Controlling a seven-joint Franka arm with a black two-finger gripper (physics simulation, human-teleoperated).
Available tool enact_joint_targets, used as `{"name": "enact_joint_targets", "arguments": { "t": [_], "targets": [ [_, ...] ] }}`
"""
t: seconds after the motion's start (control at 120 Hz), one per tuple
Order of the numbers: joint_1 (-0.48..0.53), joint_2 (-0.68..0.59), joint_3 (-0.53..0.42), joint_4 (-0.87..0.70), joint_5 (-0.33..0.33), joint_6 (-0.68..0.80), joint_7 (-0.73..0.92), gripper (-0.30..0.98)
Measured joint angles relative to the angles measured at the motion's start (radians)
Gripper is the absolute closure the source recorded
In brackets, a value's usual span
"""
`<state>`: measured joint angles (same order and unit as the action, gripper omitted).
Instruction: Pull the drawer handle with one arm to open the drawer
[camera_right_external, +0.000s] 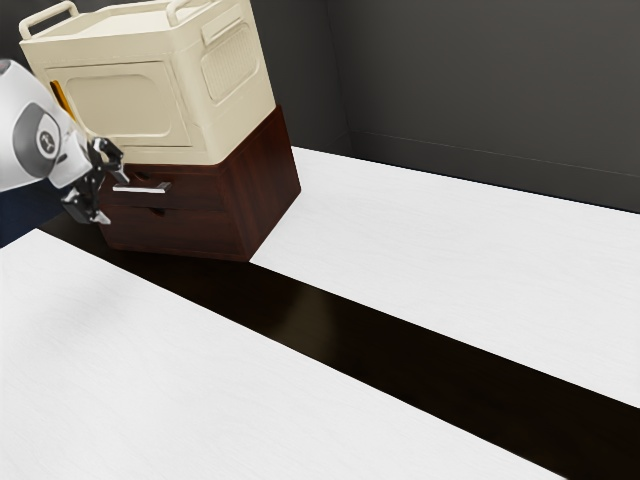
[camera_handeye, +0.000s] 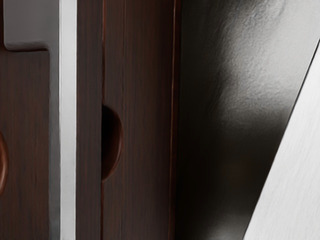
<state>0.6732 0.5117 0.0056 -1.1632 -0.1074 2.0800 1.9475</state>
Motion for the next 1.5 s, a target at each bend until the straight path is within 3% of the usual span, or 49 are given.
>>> {"name": "enact_joint_targets", "arguments": {
  "t": [0.483, 0.75, 0.908, 1.5],
  "targets": [
    [0.000, -0.001, 0.003, 0.000, -0.012, -0.028, -0.005, -0.02],
    [0.000, -0.019, 0.005, -0.006, -0.031, -0.087, -0.010, 0.16],
    [0.001, -0.042, 0.005, -0.012, -0.035, -0.121, -0.017, 0.18],
    [0.021, -0.149, -0.007, -0.142, -0.044, -0.199, -0.054, 0.10]
  ]
}}
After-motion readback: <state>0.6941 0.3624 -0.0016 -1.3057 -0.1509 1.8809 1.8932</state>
